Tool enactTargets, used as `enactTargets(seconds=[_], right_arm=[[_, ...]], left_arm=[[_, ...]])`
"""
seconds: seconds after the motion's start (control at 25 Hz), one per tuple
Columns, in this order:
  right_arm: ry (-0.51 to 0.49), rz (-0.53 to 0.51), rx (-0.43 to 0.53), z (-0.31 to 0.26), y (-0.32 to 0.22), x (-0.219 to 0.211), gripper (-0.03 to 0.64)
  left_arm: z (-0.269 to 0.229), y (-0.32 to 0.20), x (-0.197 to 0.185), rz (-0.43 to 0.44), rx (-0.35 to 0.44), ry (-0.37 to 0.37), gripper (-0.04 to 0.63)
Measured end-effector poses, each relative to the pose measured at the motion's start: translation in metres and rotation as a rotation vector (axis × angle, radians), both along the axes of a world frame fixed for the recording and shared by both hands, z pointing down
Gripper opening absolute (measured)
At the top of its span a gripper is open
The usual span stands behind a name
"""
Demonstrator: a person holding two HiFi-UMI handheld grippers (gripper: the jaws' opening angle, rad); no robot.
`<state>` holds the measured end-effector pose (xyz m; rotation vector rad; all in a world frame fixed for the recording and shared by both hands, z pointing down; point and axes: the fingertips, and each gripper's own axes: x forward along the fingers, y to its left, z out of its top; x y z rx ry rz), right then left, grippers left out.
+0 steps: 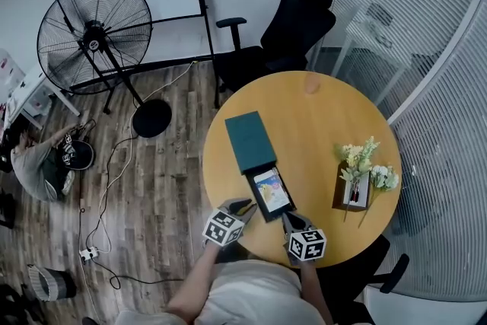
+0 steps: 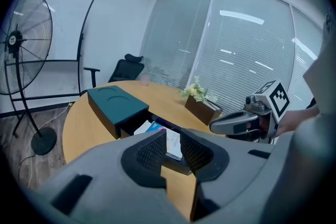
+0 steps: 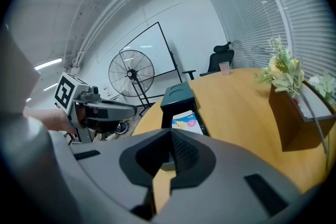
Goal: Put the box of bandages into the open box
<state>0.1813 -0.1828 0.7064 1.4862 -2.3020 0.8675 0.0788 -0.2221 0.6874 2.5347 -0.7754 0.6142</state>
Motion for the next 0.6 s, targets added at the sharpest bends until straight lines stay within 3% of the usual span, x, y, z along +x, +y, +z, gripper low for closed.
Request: enactTargets(seconds=[0.24, 0.44, 0.6], right_arm=[[0.022, -0.010, -0.016, 0.0048, 0.0026, 0.0018, -0.003], [0.042, -0.024, -0.015, 0.0054, 0.0038, -0.0017, -0.003], [0.039, -0.007, -0.020, 0.0066, 0.0040, 0.0017, -0.003]], left_arm=[[-0.0070, -0.0014, -0.0012, -0.006, 0.043, 0.005, 0.014], [-0.0104, -0.0029, -0.0060, -0.013, 0.080, -0.015, 0.011], [-0.0100, -0.0025, -0.0067, -0.021, 0.067, -0.001, 0.011]])
